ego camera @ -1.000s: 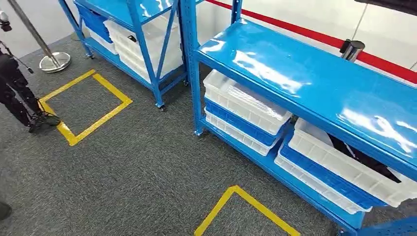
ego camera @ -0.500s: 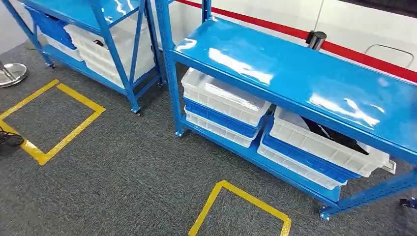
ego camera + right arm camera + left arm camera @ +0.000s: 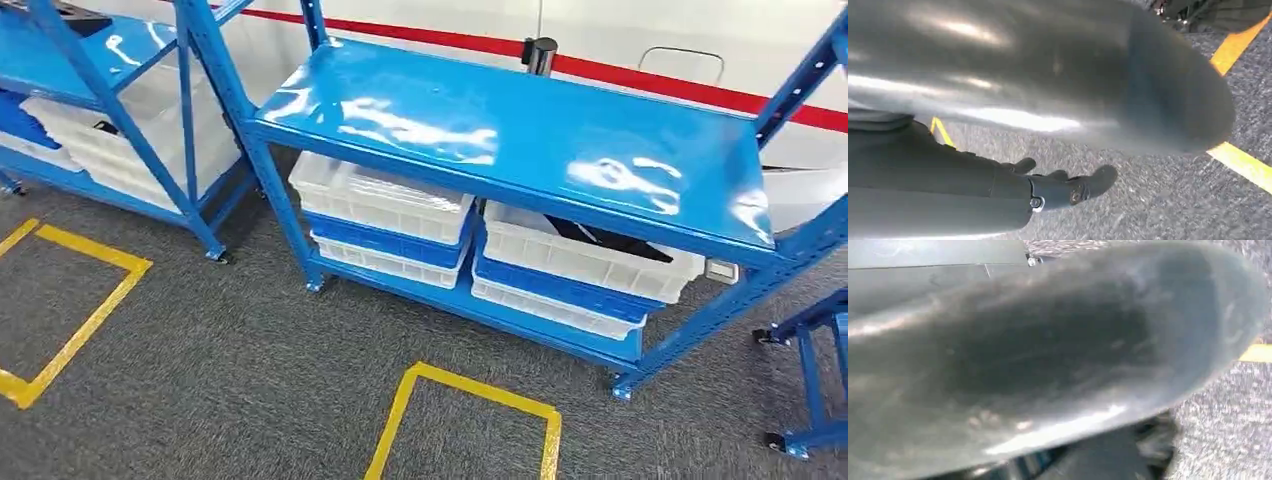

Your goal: Take the parts from the cabinet and place them on the table.

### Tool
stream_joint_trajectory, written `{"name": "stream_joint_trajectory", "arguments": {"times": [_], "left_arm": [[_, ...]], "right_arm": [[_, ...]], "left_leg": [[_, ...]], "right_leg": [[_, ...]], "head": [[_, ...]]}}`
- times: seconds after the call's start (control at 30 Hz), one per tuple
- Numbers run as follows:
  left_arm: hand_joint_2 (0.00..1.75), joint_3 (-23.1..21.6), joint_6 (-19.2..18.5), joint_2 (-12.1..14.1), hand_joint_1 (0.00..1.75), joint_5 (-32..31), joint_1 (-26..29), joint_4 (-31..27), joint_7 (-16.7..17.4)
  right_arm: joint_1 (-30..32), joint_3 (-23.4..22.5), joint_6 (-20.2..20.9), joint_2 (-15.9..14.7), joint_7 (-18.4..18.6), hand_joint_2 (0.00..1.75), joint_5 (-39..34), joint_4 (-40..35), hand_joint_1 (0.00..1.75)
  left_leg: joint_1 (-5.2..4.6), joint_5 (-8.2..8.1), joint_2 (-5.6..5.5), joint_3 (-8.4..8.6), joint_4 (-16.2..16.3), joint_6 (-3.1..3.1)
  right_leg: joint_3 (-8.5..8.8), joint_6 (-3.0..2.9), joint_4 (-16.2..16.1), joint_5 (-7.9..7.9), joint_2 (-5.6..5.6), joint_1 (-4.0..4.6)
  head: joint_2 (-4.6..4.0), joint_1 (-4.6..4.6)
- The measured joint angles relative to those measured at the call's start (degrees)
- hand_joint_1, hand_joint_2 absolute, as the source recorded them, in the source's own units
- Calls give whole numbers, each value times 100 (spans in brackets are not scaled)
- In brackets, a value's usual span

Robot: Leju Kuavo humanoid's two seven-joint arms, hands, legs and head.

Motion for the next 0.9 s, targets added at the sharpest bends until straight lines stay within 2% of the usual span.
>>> {"name": "stream_joint_trajectory", "arguments": {"times": [0.03,0.07,0.1,0.13,0.17,0.2,0.3,0.53,0.57,0.6,0.63,0.67,0.7,0.73,0.83,0.87,0.9], "left_arm": [[0,0,0,2,0,0,10,0,0],[0,2,0,2,0,0,15,0,0],[0,0,0,2,0,0,15,0,0],[0,2,2,4,0,-2,15,0,0],[0,2,2,7,0,-4,25,0,0],[0,0,2,7,0,-7,28,4,0],[0,2,15,7,0,-13,11,4,9],[0,2,22,11,0,-13,11,4,15],[0,4,31,9,0,-13,3,2,15],[0,7,44,7,0,-13,1,0,15],[0,9,50,9,0,-13,18,2,17],[0,17,52,9,0,-13,19,2,20],[0,22,52,-4,0,-13,15,2,22],[0,24,52,-7,0,-13,20,2,22],[0,24,52,-7,0,-13,4,0,28],[0,24,52,-7,0,-13,-14,-2,28],[0,24,52,-9,0,-13,-19,-2,28]], "right_arm": [[5,0,0,2,0,0,0,0,0],[15,0,0,4,0,0,0,0,0],[22,-2,0,4,0,0,0,0,0],[18,-2,2,7,0,0,0,0,0],[19,-2,2,9,0,0,0,0,0],[-3,-2,4,7,0,0,0,0,0],[30,-4,2,7,0,0,13,0,0],[41,-7,4,4,0,0,15,0,0],[49,-13,2,-4,0,0,24,0,0],[40,-13,2,2,0,0,31,0,0],[-16,-15,2,7,-2,0,35,0,0],[1,-24,2,2,-2,0,42,0,0],[0,-28,2,-9,-2,0,42,0,0],[-28,-28,2,-11,-2,0,46,0,0],[-35,-31,2,-9,-9,0,46,0,0],[-29,-33,0,-9,-9,0,46,0,0],[-14,-33,2,2,-9,0,48,0,0]], "left_leg": [[1,88,-2,-30,-1,3],[6,328,-3,69,-280,6],[20,612,-22,260,-726,8],[51,889,-119,490,-1244,3],[94,980,-388,650,-1608,-5],[94,906,-520,679,-1689,1],[21,934,-332,660,-1674,109],[39,951,-285,672,-1708,138],[58,983,-195,687,-1760,210],[52,981,-151,682,-1765,252],[16,963,63,676,-1765,295],[2,945,288,680,-1764,303],[-9,915,473,727,-1763,258],[-68,882,532,750,-1756,212],[-47,847,726,849,-1803,113],[-45,828,781,896,-1820,64],[-11,780,523,888,-1744,20]], "right_leg": [[8,1,3,-1,89,0],[22,2,5,-3,186,-6],[34,5,8,-5,278,-16],[47,31,21,-20,364,-25],[21,63,36,-39,429,-24],[-14,105,84,-59,495,31],[-106,226,-10,9,655,-47],[-128,245,-7,4,697,-37],[-187,252,146,-66,312,-5],[-309,223,363,-185,98,13],[-871,156,1405,-620,-102,14],[-1021,251,1685,-609,-133,16],[-151,340,145,-105,-571,40],[-112,290,36,-72,-768,79],[-156,175,33,-23,-537,115],[-126,127,-14,5,-447,91],[-26,93,-51,38,-377,-34]], "head": [[0,9],[0,2],[0,4],[0,4],[0,4],[0,4],[0,0],[0,-2],[0,9],[0,28],[0,39],[0,44],[0,50],[0,46],[0,41],[0,48],[0,28]]}}
